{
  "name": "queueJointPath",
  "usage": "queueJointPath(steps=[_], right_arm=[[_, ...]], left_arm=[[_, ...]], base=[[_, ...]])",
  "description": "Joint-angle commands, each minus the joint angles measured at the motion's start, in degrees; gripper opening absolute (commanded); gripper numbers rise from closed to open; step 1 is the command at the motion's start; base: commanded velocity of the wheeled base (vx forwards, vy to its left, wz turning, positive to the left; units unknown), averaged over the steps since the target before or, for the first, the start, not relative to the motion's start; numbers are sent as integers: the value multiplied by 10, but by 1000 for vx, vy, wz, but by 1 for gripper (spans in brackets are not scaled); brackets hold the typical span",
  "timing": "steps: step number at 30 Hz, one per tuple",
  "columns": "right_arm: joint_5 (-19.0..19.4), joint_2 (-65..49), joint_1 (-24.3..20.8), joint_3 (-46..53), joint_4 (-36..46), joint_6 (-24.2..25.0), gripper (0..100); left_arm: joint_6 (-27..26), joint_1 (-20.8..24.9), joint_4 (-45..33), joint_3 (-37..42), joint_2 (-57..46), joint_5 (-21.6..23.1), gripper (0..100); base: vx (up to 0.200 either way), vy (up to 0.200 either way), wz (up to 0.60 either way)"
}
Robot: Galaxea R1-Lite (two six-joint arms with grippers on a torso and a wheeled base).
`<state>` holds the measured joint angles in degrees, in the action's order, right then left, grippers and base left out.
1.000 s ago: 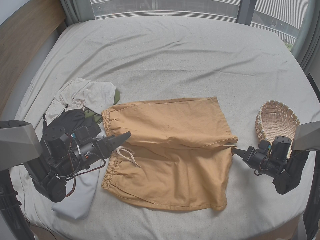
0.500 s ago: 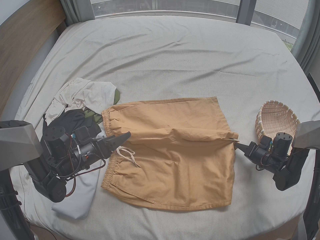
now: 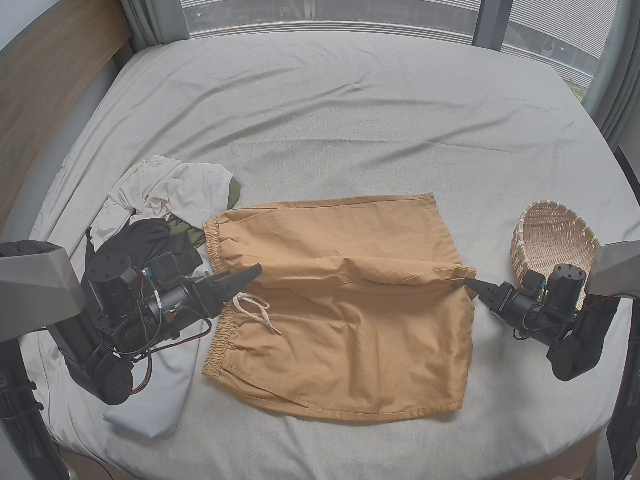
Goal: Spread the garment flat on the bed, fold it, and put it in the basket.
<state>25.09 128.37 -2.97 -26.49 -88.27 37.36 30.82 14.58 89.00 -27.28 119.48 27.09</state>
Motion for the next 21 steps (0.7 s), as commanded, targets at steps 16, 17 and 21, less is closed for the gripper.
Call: queueJointPath(steps=[16,17,21], right_arm=[[2,-13,-56,137,6,-57,100],[2,-12,-63,148,6,-60,100],[3,-5,-73,166,9,-64,100]], left_arm=[[0,-1,1,-1,1,0,100],[0,-1,1,-1,1,0,100],[0,-1,1,-1,1,0,100]], base=[[0,0,0],[0,0,0],[0,0,0]])
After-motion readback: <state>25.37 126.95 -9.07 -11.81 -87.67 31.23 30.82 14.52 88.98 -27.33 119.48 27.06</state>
